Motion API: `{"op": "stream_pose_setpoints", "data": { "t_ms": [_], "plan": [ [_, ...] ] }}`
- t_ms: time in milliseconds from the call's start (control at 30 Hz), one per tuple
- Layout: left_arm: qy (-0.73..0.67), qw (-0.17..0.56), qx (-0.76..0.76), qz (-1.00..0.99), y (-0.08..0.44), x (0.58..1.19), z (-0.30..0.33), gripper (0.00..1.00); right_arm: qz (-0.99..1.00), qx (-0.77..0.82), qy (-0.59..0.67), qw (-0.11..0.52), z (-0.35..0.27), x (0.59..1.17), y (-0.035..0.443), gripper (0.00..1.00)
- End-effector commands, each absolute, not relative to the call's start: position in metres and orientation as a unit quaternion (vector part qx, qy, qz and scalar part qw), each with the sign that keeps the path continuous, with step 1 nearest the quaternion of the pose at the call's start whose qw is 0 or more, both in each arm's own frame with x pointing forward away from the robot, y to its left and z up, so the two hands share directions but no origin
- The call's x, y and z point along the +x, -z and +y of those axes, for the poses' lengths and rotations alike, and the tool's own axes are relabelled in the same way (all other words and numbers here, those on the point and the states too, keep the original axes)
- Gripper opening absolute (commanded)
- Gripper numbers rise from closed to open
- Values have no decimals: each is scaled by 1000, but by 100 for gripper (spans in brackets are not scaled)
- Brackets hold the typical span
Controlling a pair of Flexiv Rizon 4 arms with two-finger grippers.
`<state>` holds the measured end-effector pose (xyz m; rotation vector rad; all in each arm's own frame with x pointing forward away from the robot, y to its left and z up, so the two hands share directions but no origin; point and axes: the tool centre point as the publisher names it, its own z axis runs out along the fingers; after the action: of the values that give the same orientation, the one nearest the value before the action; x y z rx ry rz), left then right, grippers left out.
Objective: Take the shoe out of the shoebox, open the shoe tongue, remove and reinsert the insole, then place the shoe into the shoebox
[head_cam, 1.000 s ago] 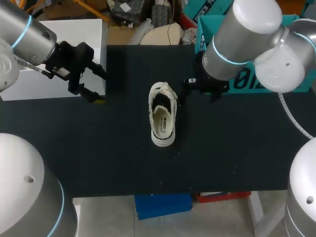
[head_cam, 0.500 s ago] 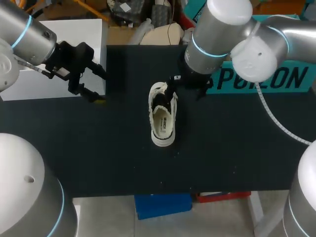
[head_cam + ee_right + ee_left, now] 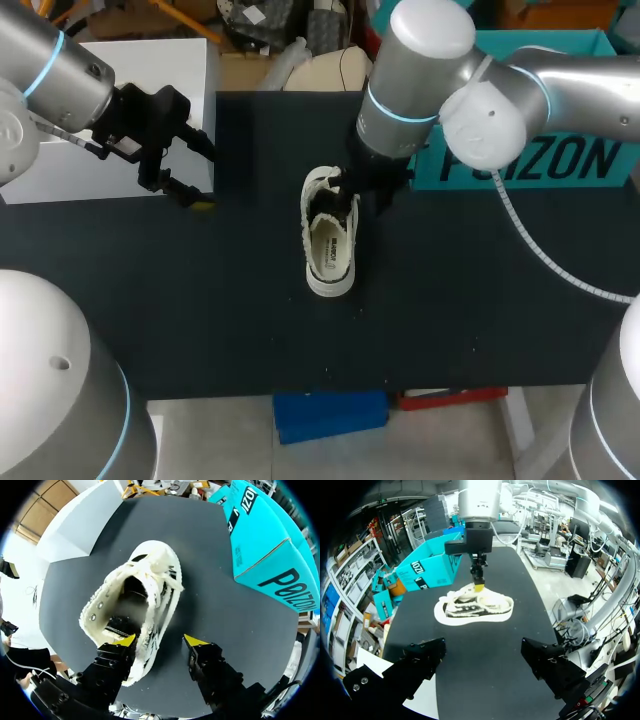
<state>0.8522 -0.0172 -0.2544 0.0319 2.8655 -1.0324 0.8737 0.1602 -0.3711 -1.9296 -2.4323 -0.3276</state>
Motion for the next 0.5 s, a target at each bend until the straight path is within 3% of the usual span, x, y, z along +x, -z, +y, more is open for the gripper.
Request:
{"op": "stream_pose_setpoints", "data": {
  "t_ms": [33,500],
  "plan": [
    [339,50,10,939,256,852,-18,100,-780,-618,98,17,158,880,387,49],
    [339,50,10,939,256,852,-18,100,-789,-608,82,25,160,888,422,49]
  ]
}}
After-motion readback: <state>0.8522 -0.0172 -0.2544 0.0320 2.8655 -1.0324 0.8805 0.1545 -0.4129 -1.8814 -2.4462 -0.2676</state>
